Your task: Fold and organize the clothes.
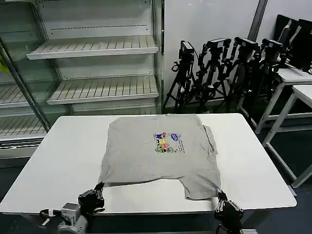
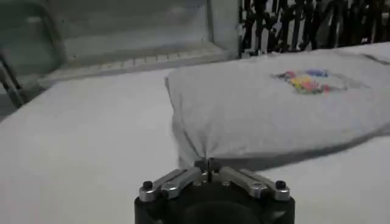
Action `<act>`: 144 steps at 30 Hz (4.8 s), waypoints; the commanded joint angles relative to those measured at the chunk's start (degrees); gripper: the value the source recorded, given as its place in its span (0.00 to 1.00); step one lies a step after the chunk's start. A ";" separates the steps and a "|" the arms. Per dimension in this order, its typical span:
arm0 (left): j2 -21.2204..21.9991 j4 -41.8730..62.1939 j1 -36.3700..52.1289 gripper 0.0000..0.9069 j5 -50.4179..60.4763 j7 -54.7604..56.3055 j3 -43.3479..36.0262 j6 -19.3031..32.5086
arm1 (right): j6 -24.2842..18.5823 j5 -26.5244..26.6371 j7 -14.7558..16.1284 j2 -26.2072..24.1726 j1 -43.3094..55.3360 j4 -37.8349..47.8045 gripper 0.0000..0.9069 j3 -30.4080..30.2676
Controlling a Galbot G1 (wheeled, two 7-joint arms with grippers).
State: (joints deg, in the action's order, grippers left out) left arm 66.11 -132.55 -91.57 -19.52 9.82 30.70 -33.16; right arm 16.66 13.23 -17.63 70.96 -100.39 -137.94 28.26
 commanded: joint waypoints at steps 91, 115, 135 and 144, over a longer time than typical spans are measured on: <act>-2.38 25.63 24.51 0.03 -4.61 -0.39 -11.00 0.12 | 11.65 12.25 3.91 -6.06 34.93 33.33 0.00 -9.27; -4.20 13.76 15.07 0.03 -5.19 -1.34 -8.31 0.14 | 11.32 13.53 4.58 -9.84 26.35 21.03 0.00 -3.68; -1.94 -7.77 -18.59 1.00 1.25 -1.04 -3.05 0.14 | 13.25 11.68 4.34 -15.63 -3.54 2.86 1.00 9.34; -2.07 -10.10 -19.04 1.00 1.70 -1.49 -1.89 0.06 | 12.44 11.76 4.14 -14.61 -1.63 1.16 1.00 9.92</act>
State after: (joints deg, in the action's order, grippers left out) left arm 64.09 -136.84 -102.94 -19.11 8.75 27.29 -33.13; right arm 29.46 25.32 -13.41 56.66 -98.28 -133.75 36.61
